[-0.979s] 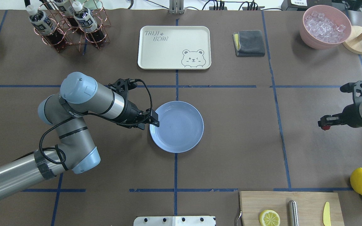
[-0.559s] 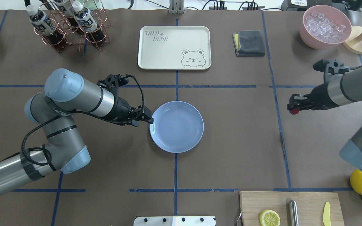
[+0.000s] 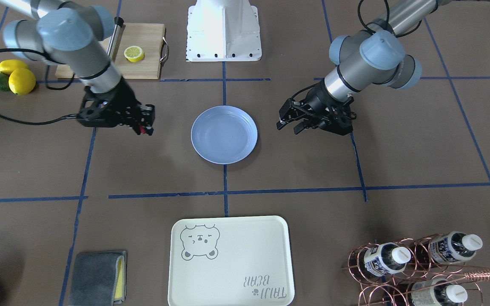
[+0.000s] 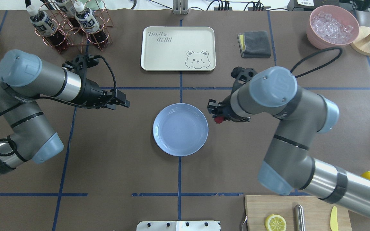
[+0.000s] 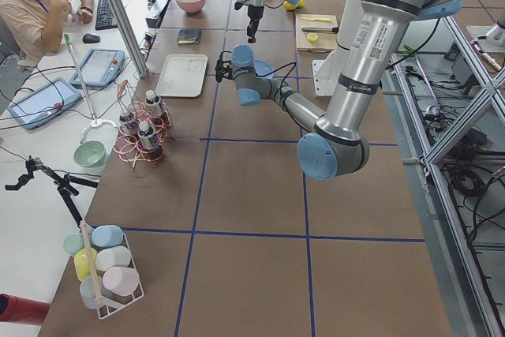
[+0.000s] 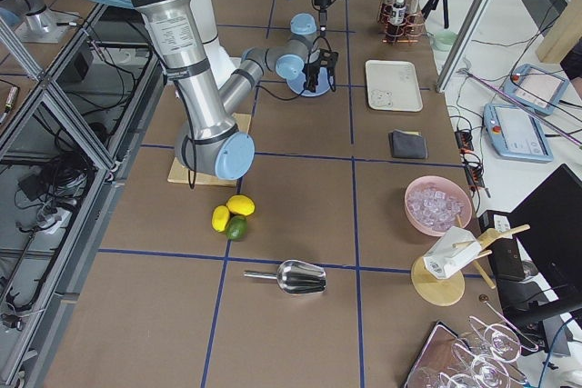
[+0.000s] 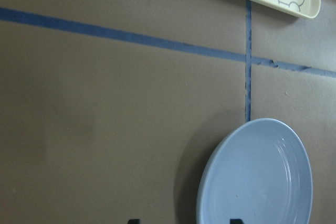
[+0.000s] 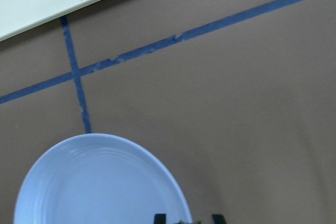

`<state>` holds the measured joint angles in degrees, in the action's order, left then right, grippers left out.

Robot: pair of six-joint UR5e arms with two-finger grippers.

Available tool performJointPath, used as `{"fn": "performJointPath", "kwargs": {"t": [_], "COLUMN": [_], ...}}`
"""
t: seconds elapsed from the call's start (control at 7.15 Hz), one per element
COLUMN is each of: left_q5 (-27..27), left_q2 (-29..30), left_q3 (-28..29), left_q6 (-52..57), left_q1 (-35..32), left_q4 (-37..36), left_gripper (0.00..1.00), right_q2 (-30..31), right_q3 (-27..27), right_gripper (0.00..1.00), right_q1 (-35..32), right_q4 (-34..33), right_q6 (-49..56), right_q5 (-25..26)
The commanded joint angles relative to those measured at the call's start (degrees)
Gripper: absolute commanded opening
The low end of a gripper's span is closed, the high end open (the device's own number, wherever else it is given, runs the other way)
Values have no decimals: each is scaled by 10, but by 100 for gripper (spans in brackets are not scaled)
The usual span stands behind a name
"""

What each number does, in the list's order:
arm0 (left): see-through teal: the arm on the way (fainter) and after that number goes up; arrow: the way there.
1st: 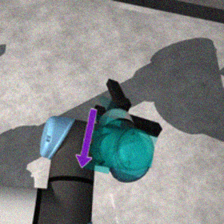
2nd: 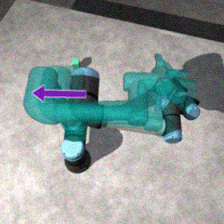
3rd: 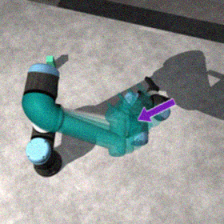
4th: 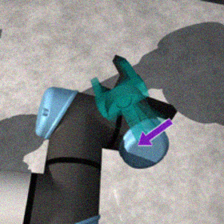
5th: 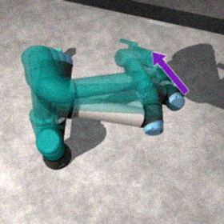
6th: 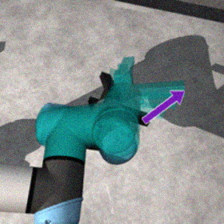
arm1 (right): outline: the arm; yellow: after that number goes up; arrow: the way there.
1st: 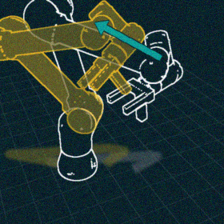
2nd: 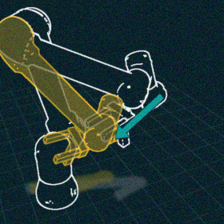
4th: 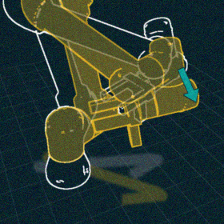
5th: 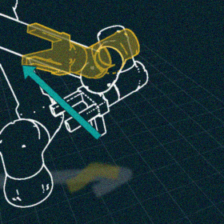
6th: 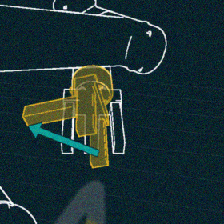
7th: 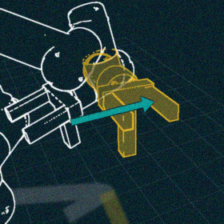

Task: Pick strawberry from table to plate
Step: 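Carry the strawberry over the plate with the right gripper while the left releases the plate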

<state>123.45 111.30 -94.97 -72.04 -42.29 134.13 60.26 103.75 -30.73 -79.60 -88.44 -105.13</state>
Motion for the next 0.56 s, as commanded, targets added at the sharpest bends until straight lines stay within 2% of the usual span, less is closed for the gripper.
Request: {"fn": "performJointPath", "kwargs": {"t": [0.0, 0.14, 0.28, 0.42], "left_q5": [-4, -6, -6, -5], "left_q2": [-12, -20, -55, -91], "left_q3": [-2, -6, -26, -37], "left_q6": [117, 144, 175, 216], "left_q1": [-12, -19, -33, -48], "left_q4": [-36, -45, -46, -46], "left_gripper": [65, 65, 65, 65], "right_q2": [-92, -120, -133, -132], "right_q3": [-90, -132, -155, -159], "right_gripper": [0, 0, 0, 0], "right_q1": [29, 30, 37, 46], "right_q4": [-17, -15, -15, -15], "right_q6": [-45, -52, -51, -51], "right_q5": [28, 30, 35, 37]}}
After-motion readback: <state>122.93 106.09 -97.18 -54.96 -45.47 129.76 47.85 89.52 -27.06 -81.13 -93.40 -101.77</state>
